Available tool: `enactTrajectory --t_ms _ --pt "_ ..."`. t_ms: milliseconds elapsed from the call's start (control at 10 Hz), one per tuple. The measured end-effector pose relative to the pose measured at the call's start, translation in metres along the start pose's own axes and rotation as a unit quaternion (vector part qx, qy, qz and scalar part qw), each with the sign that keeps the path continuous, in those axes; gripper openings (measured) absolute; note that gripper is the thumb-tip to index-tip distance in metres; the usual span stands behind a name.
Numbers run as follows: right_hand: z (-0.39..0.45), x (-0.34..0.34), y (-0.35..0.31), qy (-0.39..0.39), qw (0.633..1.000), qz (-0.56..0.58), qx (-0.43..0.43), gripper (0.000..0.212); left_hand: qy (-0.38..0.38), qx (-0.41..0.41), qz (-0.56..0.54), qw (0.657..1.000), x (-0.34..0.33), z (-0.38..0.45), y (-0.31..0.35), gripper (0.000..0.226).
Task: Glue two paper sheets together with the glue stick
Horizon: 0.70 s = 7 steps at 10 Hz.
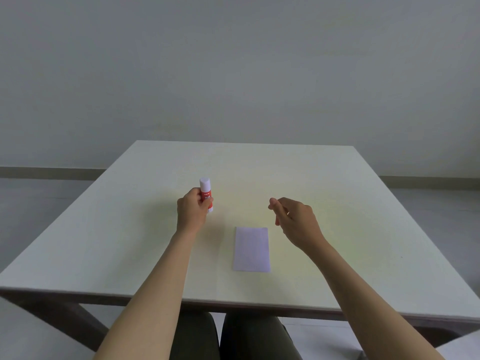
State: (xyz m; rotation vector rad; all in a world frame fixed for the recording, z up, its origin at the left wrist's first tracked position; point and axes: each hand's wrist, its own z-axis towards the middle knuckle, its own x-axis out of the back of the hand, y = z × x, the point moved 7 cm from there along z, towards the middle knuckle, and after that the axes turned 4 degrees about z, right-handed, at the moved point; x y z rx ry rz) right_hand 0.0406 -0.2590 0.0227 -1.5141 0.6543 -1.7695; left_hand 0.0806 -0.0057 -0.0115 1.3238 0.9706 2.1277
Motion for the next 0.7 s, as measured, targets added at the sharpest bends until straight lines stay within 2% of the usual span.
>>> enactTrajectory --t_ms 400,500,600,700 --pt "-0.005 0.001 0.003 0.029 0.999 -0.015 0.005 0.040 -0.027 0.016 -0.007 0.999 -0.007 -0.009 -0.016 0.004" --pt "-0.002 -0.001 0.011 0.038 0.998 -0.050 -0.004 0.036 -0.065 0.062 -0.013 0.996 -0.009 -0.014 -0.032 0.057" --pt "-0.001 -0.009 0.027 0.017 0.987 -0.161 -0.019 0.039 -0.052 0.070 0.011 0.996 0.005 -0.025 -0.033 0.091" --pt "0.018 -0.003 0.025 -0.015 0.974 -0.225 -0.024 0.051 0.050 0.027 0.026 0.998 0.046 -0.013 -0.009 0.077"
